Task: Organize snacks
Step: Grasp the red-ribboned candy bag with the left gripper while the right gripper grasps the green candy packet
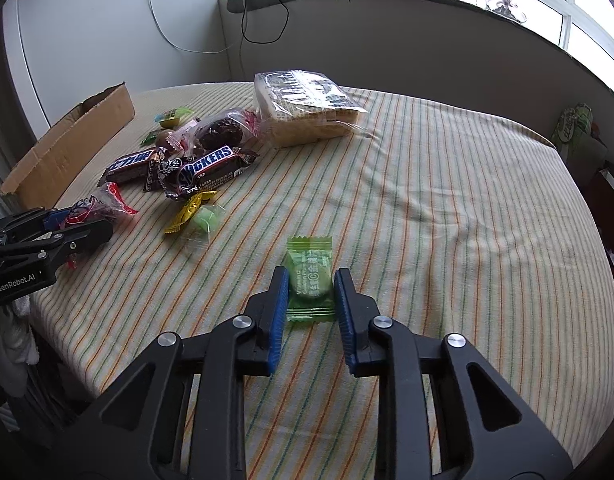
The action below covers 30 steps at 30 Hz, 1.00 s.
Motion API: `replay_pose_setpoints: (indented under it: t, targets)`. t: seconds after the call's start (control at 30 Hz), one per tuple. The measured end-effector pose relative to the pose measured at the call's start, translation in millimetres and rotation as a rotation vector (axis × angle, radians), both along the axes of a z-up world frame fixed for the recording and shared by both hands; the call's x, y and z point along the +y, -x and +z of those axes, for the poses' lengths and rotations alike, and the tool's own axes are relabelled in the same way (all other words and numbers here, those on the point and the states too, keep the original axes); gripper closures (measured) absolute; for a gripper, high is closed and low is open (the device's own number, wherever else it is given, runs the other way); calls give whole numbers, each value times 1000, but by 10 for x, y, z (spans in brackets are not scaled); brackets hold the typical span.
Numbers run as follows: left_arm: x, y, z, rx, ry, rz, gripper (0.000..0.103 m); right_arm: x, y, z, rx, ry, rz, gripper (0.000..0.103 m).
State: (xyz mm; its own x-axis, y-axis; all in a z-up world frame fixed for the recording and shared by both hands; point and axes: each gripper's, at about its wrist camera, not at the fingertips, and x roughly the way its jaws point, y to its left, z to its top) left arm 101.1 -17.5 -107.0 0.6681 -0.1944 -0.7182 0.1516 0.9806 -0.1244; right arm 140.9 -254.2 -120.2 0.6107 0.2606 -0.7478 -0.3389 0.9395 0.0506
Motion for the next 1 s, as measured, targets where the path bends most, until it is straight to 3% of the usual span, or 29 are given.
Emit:
replay_pose_setpoints:
  t: [0.33,0.57,1.0]
  targets:
    - [61,48,39,-13,41,31,59,-49,42,73,-20,-12,-50,79]
    - [145,116,175,-51,53,57,59,41,116,313,-63,-21,-36,79]
    - [701,305,562,-146,59,170,59,836,133,770,-139,-69,127,79]
